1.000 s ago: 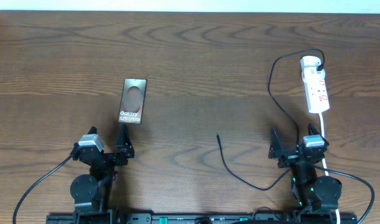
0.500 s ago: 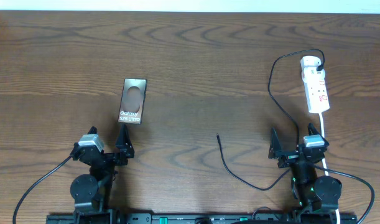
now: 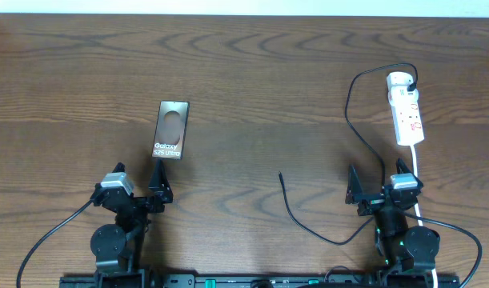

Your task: Plug charger to phone and switch on socket

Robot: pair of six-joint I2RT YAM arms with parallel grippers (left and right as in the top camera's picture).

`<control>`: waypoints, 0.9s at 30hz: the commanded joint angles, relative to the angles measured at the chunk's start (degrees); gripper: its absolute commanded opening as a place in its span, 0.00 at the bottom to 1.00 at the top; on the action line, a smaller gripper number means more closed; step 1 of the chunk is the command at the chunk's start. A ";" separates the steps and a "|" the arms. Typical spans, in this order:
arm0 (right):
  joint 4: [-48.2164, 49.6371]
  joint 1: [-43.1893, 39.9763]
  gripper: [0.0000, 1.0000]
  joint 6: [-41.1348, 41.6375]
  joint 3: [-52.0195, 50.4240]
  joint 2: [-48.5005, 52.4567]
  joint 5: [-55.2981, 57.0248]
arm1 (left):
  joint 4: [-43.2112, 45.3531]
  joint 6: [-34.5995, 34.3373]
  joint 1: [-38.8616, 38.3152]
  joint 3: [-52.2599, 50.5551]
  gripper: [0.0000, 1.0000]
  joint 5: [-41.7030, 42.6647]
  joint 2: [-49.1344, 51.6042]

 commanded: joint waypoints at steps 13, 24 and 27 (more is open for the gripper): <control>-0.26 0.31 0.99 -0.46 -0.07 -0.33 0.44 | -2.12 -0.11 -0.13 -0.87 0.90 -0.55 -0.37; -0.28 0.31 0.99 -0.44 -0.07 -0.33 0.44 | -5.95 0.66 -0.13 4.96 0.90 -0.57 3.69; -0.26 0.31 0.99 -0.44 -0.07 -0.33 0.44 | -8.50 2.99 -0.13 12.83 0.90 -0.57 11.45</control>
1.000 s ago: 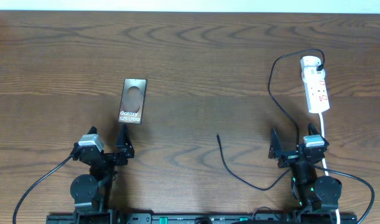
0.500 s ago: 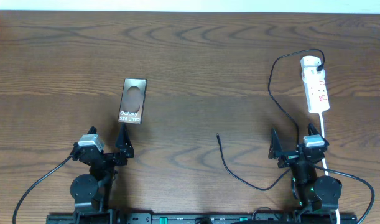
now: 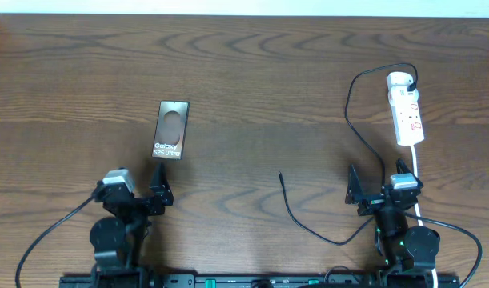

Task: Plug charger to phone and switch on socket
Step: 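Move the left gripper over the Galaxy phone and lower toward it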

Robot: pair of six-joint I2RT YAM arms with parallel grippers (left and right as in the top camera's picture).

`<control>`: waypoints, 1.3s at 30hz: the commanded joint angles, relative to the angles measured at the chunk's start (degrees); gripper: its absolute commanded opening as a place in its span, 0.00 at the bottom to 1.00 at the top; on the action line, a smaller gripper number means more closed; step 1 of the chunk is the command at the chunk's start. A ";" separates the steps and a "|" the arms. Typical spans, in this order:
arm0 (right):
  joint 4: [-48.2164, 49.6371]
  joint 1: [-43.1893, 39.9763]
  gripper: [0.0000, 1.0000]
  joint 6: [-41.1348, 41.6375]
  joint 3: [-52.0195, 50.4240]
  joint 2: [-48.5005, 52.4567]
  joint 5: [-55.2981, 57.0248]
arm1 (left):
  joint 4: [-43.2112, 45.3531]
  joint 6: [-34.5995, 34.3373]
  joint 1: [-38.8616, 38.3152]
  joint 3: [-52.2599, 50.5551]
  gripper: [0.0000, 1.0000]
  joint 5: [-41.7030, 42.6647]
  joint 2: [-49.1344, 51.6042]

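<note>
The phone (image 3: 171, 130) lies flat on the table at the left, screen up, reading "Galaxy S25 Ultra". A black charger cable (image 3: 308, 221) curls across the table, its free plug end (image 3: 281, 175) lying near the middle. The cable runs up to a white power strip (image 3: 406, 110) at the far right, where its charger is plugged into the top. My left gripper (image 3: 158, 192) hovers just below the phone, jaws open and empty. The right gripper (image 3: 364, 194) rests below the strip, open, with the cable passing close by.
The dark wooden table (image 3: 244, 72) fills the view. The power strip's white lead (image 3: 417, 172) runs down past the right arm. Grey robot cables trail off near both arm bases at the front edge.
My left arm has shifted slightly, its gripper now a touch closer to the phone's lower edge. The right arm, phone, cable and power strip are where they were.
</note>
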 commanded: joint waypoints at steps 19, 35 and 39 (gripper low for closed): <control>-0.24 0.33 0.99 -0.44 -0.07 -0.35 0.44 | -44.15 14.86 -0.13 76.02 0.90 6.71 67.41; -0.24 0.33 0.99 -0.44 -0.07 -0.35 0.44 | -60.46 19.04 -0.94 94.84 0.90 6.62 93.98; -0.24 0.33 0.99 -0.44 -0.07 -0.35 0.44 | -60.46 19.02 -1.38 94.84 0.47 6.78 97.39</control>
